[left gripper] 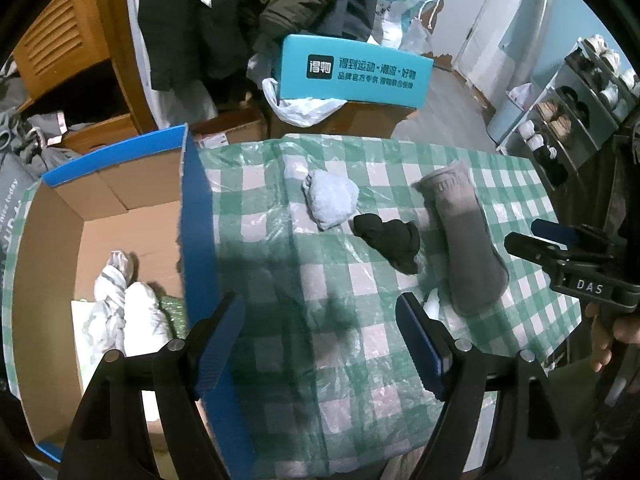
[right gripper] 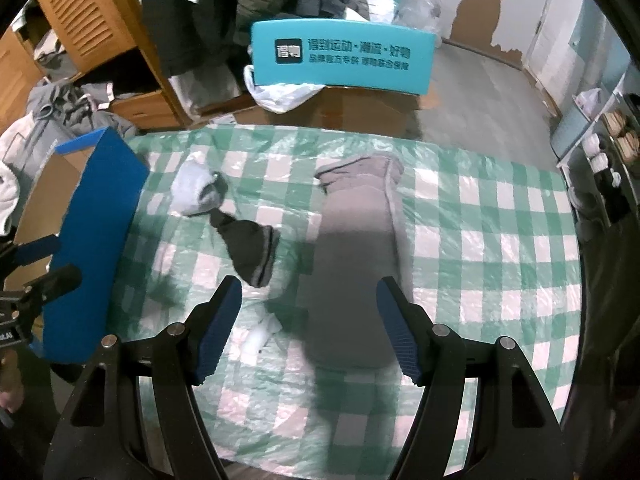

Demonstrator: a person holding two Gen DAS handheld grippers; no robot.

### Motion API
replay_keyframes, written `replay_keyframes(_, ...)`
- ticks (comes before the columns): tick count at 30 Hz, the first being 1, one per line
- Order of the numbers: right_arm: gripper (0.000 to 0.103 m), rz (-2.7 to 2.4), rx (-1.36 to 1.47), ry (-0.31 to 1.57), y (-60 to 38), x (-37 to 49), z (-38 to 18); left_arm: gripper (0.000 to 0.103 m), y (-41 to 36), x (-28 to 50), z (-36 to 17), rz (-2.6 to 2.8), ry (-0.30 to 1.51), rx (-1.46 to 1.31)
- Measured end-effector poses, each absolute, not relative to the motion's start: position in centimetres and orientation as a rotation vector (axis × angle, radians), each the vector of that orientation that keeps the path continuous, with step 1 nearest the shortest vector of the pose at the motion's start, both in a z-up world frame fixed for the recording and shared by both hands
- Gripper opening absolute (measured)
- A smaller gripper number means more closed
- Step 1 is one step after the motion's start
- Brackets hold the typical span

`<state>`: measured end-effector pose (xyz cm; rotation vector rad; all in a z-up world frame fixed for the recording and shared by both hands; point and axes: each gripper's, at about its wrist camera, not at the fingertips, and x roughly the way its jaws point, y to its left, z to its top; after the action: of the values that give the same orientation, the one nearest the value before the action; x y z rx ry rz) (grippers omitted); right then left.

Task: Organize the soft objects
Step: 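Grasp the grey sock ball with the left tool while the right tool grasps the long grey sock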

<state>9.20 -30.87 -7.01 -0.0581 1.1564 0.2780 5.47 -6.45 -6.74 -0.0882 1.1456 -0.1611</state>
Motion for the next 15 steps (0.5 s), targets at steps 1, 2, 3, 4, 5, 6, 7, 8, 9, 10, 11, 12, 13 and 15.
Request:
replay_keyframes(1, 0.07, 0.273, -0.06, 1.159, -31.0, 9.3, -7.2, 0.08, -6.6, 5.6, -6.8, -0.165, 1.149, -0.091)
replay_keyframes(2, 0.07, 0.268, -0.064, 1.161, -31.0, 9.4, -7.3, 0.079, -6.7, 5.8, -6.8, -0.169, 1.152, -0.091)
replay_keyframes(3, 0.07, 0.264, -0.071, 1.165, -31.0, 9.5, -7.5, 0.079, -6.9, 6.1, -6.9, -0.172, 1.155, -0.085)
replay_keyframes(4, 0.07, 0.26, -0.08, 1.169, -31.0, 9.7, -7.7, 0.08, -7.0, 6.4, -6.9, -0.171, 1.155, -0.08)
replay_keyframes(5, 0.07, 0.254, -0.089, 1.173, -30.9, 9.9, -7.9, 0.08, -7.1, 6.6, -6.9, -0.17, 1.154, -0.077)
replay_keyframes(6, 0.07, 0.249, -0.093, 1.175, -31.0, 10.1, -8.1, 0.08, -7.2, 6.9, -7.0, -0.169, 1.154, -0.077)
replay_keyframes(7, 0.07, 0.25, -0.09, 1.18, -31.0, 10.4, -8.3, 0.081, -7.2, 7.1, -7.1, -0.17, 1.155, -0.081)
replay_keyframes(8, 0.07, 0.249, -0.084, 1.187, -31.1, 10.7, -8.5, 0.082, -7.2, 7.4, -7.2, -0.171, 1.157, -0.086)
replay_keyframes(9, 0.07, 0.246, -0.078, 1.193, -31.1, 10.9, -8.7, 0.082, -7.3, 7.7, -7.4, -0.17, 1.159, -0.093)
replay_keyframes(10, 0.07, 0.241, -0.074, 1.198, -31.2, 11.1, -8.9, 0.082, -7.3, 8.1, -7.6, -0.17, 1.159, -0.101)
replay_keyframes(11, 0.07, 0.233, -0.073, 1.204, -31.3, 11.5, -9.2, 0.082, -7.3, 8.3, -7.7, -0.17, 1.16, -0.107)
replay_keyframes(12, 0.07, 0.227, -0.075, 1.205, -31.3, 11.7, -9.3, 0.082, -7.3, 8.8, -8.0, -0.171, 1.166, -0.117)
replay_keyframes(13, 0.07, 0.221, -0.077, 1.205, -31.3, 12.0, -9.5, 0.082, -7.4, 9.1, -8.3, -0.174, 1.172, -0.125)
replay_keyframes(15, 0.07, 0.212, -0.081, 1.206, -31.3, 12.7, -9.8, 0.082, -7.4, 9.6, -8.7, -0.18, 1.182, -0.139)
